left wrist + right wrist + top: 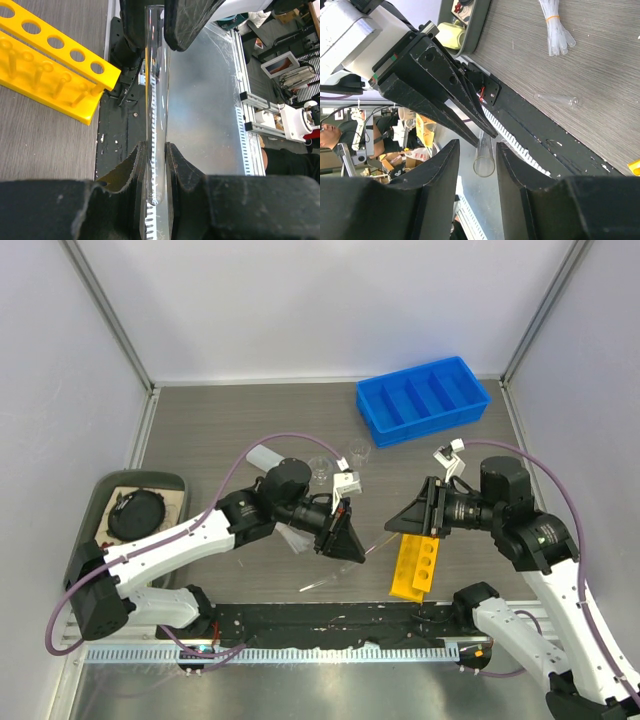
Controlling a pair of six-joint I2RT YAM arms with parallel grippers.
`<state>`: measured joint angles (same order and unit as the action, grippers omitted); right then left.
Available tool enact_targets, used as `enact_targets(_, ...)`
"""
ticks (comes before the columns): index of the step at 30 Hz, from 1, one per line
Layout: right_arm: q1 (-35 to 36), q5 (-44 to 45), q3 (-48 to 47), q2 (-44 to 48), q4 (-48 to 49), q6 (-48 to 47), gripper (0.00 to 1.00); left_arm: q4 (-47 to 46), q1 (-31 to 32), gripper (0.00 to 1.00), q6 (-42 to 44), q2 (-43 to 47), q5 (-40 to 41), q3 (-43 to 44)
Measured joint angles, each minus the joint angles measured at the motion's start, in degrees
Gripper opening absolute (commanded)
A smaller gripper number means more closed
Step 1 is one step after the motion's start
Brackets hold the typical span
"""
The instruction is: Organize the chemistry lab equipment
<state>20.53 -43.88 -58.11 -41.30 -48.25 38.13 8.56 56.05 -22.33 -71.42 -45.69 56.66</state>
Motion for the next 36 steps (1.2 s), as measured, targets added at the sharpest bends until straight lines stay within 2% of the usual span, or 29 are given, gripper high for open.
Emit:
enact_targets(5, 0.3, 0.1, 0.2, -0.3, 0.4, 0.1, 0.23, -0.1, -0.3, 0.17, 0.0, -0.2, -0.3, 0.4)
enact_targets(9, 0.5, 0.8, 0.3, -0.3, 0.5, 0.0, 0.17, -0.1, -0.6, 0.19, -0.1, -0.3, -0.9, 0.4)
enact_targets(11, 0.6, 1.1, 0.3, -0.3, 0.5, 0.0, 0.15, 0.0, -0.7, 0.25, -0.1, -0.3, -0.8, 0.5)
enact_targets(12, 0.7, 1.2, 0.3, -0.4, 0.6, 0.0, 0.14, 0.2, -0.8, 0.34, 0.0, -0.3, -0.8, 0.7)
enact_targets(14, 0.8, 1.4, 0.3, -0.4, 0.8, 0.0, 0.13, 1.1, -1.1, 0.43, 0.0, -0.3, -0.3, 1.3)
enact_targets(15, 0.8, 1.4, 0.3, -0.4, 0.7, 0.0, 0.13, 1.6, -1.4, 0.52, 0.0, -0.4, 0.5, 1.8)
enact_targets(19, 1.1, 3.0, 0.1, -1.2, -0.6, -0.7, 0.11, 5.1, -3.6, 0.70, -0.4, -1.1, 4.2, 6.0)
enact_targets(28, 1.1, 14.8, -6.9, -7.0, -8.5, -5.9, 0.07, 19.6, -7.9, 0.72, -1.0, -1.6, 19.6, 16.3)
enact_targets(36, 1.1, 32.8, -15.2, -11.6, -15.5, -10.0, 0.07, 29.5, -8.0, 0.73, -0.8, 2.4, 29.9, 15.3)
